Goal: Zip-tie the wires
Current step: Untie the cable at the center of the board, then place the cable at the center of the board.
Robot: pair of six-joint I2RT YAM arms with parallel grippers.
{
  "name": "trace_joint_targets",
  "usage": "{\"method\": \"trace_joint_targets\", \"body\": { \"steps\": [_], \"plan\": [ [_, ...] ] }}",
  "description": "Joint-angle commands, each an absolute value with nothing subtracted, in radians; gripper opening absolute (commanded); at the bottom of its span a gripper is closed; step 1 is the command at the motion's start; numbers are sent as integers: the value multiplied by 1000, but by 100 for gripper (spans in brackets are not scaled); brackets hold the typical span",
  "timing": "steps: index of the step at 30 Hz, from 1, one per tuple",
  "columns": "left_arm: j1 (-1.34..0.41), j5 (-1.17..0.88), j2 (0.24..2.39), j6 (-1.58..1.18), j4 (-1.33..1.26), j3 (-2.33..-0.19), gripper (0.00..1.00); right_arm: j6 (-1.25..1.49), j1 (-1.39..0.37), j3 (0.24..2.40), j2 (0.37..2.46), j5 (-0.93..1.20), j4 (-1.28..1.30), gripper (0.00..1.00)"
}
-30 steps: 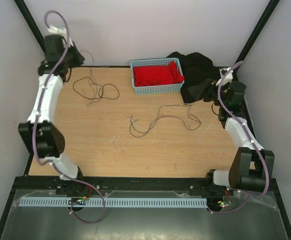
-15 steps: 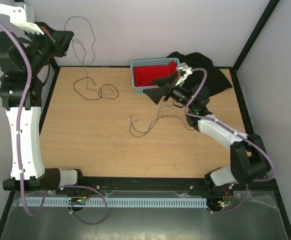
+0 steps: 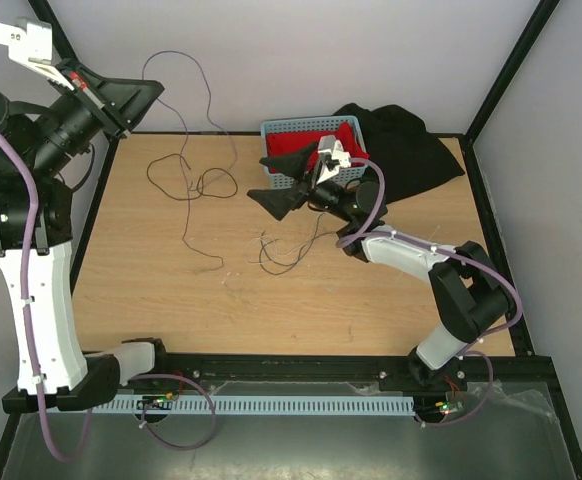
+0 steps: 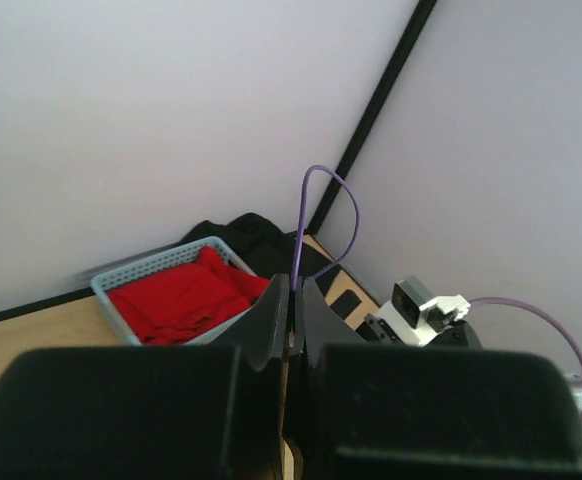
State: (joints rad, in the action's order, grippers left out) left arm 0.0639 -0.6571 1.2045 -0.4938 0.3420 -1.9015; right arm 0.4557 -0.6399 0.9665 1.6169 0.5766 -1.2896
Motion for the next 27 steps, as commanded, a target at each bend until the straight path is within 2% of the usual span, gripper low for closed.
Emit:
{"method": "trace_joint_targets", "body": {
  "steps": [1,8,15,27],
  "plan": [
    [64,-761,1188,-603,258,-1907,0,444,-655,1009,1578,631,-1429,99],
    [58,-822,1165,-699,184,-1886,0,429,-668,1074,1631,610,-1431,99],
    [58,-824,1145,-703,178,-1882,0,488,-713,1155,1695,702,-1510,99],
    [58,-821,1147,-708,175,-1873,0,527,-749,1149,1707,750,-1565,100]
  ]
}}
